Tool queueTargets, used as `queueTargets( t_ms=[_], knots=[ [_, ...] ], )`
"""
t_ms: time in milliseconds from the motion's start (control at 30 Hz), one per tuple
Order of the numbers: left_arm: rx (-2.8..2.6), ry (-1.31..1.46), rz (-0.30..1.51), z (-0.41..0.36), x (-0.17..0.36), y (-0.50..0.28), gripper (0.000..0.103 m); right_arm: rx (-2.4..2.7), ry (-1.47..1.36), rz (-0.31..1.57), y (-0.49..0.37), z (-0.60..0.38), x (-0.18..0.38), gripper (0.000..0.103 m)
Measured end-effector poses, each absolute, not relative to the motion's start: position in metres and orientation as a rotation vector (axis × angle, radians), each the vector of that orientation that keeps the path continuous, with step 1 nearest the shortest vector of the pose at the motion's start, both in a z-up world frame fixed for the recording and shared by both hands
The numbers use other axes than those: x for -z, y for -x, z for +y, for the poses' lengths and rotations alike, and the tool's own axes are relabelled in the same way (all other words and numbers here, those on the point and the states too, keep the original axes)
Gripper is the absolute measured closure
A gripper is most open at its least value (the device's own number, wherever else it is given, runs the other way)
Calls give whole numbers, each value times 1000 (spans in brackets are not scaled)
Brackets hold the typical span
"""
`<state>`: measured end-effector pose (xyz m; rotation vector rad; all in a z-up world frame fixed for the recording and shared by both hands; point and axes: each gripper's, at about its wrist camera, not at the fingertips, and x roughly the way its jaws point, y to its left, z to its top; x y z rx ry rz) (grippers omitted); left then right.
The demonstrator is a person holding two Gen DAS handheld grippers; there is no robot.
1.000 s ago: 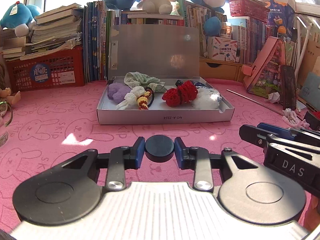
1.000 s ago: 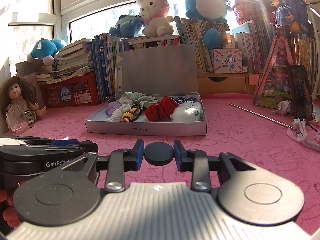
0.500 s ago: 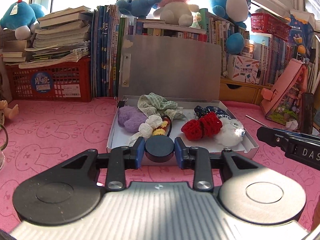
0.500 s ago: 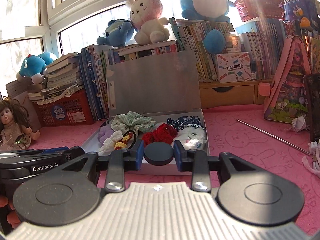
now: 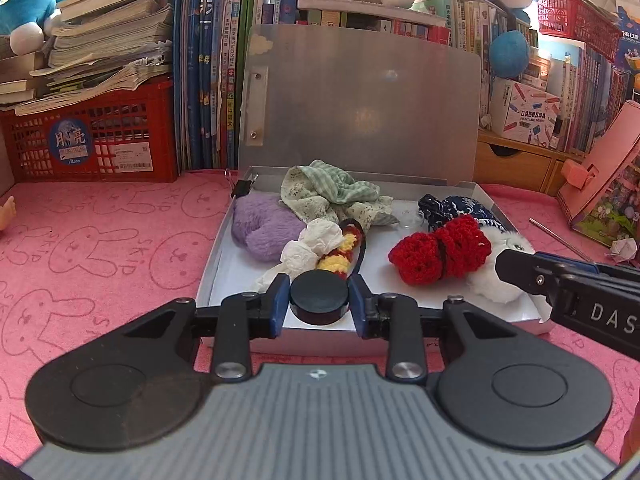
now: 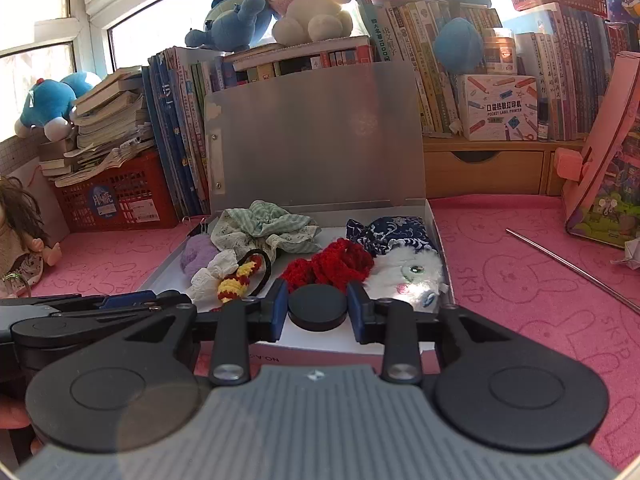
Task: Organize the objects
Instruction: 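Carry both black discs over the white box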
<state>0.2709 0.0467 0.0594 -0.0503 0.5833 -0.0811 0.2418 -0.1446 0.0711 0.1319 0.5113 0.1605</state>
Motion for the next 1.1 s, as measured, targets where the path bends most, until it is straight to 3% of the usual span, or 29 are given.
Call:
queueTargets(
  t_ms=[1100],
  knots=[
    [48, 39, 638, 50, -27, -321, 66, -173, -163, 630, -298, -142, -32, 66]
  ],
)
